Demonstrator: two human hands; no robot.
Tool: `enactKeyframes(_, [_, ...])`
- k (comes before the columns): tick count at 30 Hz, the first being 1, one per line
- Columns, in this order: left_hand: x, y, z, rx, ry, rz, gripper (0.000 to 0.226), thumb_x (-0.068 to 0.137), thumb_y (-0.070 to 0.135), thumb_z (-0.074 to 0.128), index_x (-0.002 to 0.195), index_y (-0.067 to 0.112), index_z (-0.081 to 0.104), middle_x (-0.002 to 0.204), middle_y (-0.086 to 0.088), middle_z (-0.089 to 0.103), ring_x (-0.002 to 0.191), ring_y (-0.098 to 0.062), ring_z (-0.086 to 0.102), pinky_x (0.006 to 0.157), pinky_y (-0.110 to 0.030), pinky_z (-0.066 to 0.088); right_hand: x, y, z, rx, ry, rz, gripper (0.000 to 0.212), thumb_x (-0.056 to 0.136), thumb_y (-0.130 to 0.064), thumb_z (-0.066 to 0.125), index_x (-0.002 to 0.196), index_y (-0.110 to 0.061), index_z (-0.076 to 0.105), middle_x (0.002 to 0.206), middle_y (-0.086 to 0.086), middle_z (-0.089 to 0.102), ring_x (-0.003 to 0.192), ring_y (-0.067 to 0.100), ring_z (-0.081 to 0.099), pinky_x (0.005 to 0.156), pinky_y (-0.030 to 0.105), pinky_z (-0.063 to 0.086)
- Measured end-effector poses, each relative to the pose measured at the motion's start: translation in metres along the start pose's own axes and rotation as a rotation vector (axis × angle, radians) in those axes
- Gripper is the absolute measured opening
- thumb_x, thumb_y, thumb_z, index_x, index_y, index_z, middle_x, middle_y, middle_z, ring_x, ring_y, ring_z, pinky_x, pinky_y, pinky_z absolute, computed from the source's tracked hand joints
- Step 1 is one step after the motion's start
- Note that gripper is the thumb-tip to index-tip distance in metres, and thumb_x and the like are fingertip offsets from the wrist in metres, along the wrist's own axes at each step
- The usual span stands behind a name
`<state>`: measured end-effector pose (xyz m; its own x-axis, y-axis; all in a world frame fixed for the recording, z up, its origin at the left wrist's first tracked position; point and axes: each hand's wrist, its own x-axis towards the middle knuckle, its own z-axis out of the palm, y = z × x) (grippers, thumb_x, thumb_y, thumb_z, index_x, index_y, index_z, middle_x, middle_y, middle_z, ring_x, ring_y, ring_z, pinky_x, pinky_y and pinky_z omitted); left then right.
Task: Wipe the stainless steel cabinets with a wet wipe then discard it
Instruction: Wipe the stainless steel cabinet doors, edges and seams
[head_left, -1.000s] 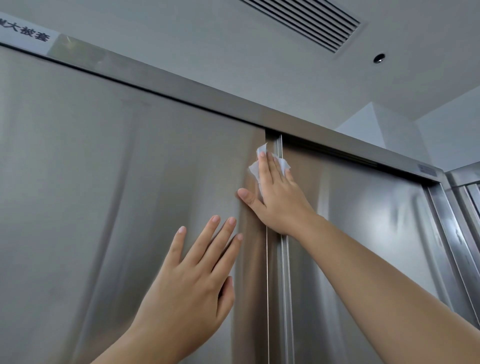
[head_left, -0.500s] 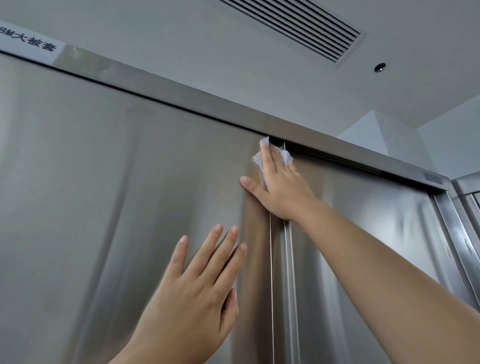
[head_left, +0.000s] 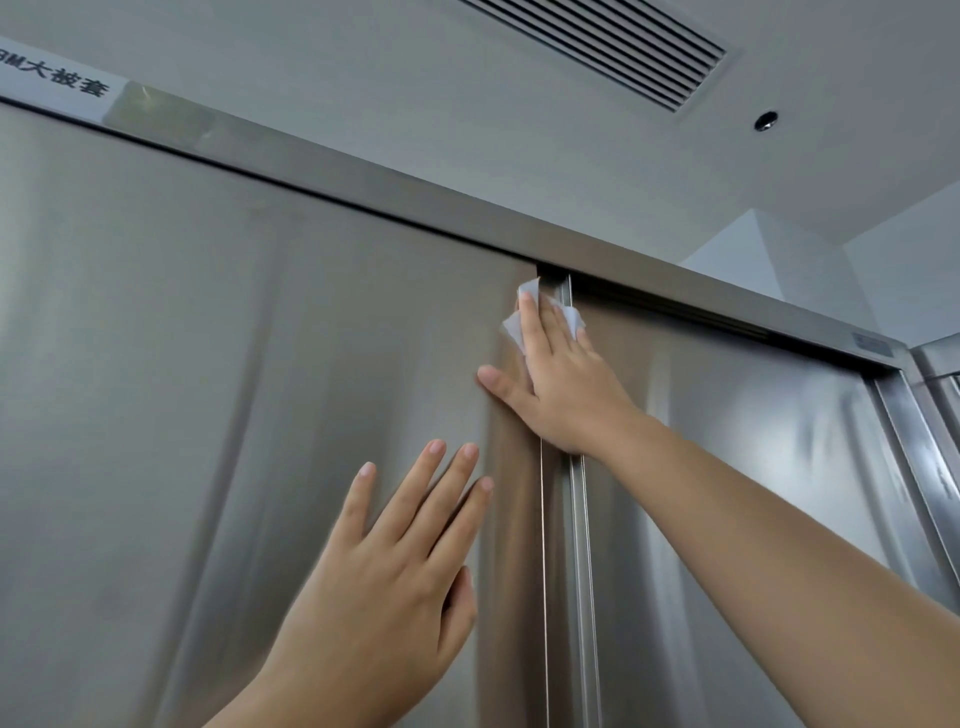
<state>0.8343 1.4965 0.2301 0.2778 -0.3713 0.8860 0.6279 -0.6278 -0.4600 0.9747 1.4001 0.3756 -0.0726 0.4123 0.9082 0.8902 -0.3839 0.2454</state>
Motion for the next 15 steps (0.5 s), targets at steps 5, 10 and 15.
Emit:
enactKeyframes(5, [0.0, 0.0, -0.002, 0.012, -0.013, 0.011, 0.056, 0.08, 0.029, 0.037, 0.129, 0.01, 0.057, 0.141, -0.01, 0.044, 0.13, -0.03, 0.04, 0.099, -0.053, 0.03, 0.011, -0.003, 0.001, 0.03, 0.046, 0.031, 0.085, 0.088, -0.063, 0.02, 0.147, -0.011, -0.012, 0.157, 0.008, -0.008, 0.143, 0.018, -0.011, 0.116, 0.039, -0.006])
enactKeyframes(10, [0.0, 0.001, -0.005, 0.011, -0.033, 0.001, 0.056, 0.081, 0.029, 0.036, 0.129, 0.009, 0.056, 0.141, -0.01, 0.045, 0.13, -0.03, 0.041, 0.098, -0.056, 0.037, -0.046, -0.009, 0.022, 0.043, 0.05, -0.061, 0.087, 0.082, -0.066, 0.007, 0.146, -0.012, -0.016, 0.156, 0.008, -0.013, 0.142, 0.018, -0.017, 0.114, 0.037, -0.009])
enactKeyframes(15, [0.001, 0.001, -0.005, 0.016, -0.047, 0.004, 0.056, 0.083, 0.029, 0.035, 0.131, 0.006, 0.053, 0.142, -0.011, 0.043, 0.131, -0.031, 0.04, 0.098, -0.057, 0.036, -0.046, -0.012, 0.018, 0.027, 0.001, -0.03, 0.091, 0.082, -0.067, 0.013, 0.145, -0.008, -0.018, 0.156, 0.01, -0.014, 0.142, 0.021, -0.016, 0.114, 0.038, -0.008])
